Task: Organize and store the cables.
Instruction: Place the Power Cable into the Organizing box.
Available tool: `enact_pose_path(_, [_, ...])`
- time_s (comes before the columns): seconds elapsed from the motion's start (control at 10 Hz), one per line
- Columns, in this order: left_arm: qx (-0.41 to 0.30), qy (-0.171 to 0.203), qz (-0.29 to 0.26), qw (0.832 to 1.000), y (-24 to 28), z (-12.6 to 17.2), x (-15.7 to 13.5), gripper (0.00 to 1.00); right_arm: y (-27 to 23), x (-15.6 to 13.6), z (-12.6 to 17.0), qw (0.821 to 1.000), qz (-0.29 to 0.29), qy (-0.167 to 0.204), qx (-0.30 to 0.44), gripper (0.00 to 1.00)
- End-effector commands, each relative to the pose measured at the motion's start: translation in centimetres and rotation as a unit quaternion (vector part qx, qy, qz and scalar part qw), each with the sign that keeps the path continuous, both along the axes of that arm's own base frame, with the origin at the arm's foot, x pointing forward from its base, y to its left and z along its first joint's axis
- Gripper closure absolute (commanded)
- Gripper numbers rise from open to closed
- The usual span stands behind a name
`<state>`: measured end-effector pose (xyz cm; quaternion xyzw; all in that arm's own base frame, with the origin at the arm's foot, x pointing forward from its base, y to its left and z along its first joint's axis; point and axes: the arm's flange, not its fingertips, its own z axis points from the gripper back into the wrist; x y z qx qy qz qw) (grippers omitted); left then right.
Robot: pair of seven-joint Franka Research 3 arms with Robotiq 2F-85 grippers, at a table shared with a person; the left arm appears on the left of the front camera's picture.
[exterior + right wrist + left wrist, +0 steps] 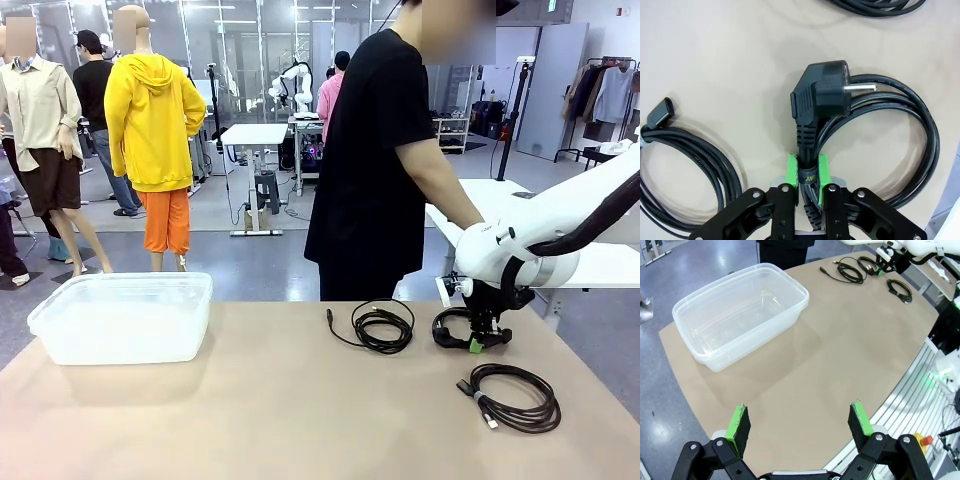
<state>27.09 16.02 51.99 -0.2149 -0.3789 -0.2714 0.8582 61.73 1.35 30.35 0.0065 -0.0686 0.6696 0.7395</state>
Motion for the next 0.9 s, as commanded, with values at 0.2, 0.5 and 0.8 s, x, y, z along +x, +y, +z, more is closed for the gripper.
enact_pose_path(0.2, [-0.002,-0.005,-0.009,1.000,0.0,0.0,0.0,0.00,2.5,-2.2,7.9,0.999,-0.043,0.001,-0.033,1.00])
enact_pose_path(0.5, [-0.002,-0.005,-0.009,1.000,0.0,0.0,0.0,0.00,5.9,-6.8,15.8,0.993,-0.110,-0.006,-0.040,1.00])
enact_pose_path(0.8, [-0.002,-0.005,-0.009,1.000,0.0,0.0,0.0,0.00,13.1,-11.7,19.9,0.988,-0.145,-0.043,-0.002,1.00])
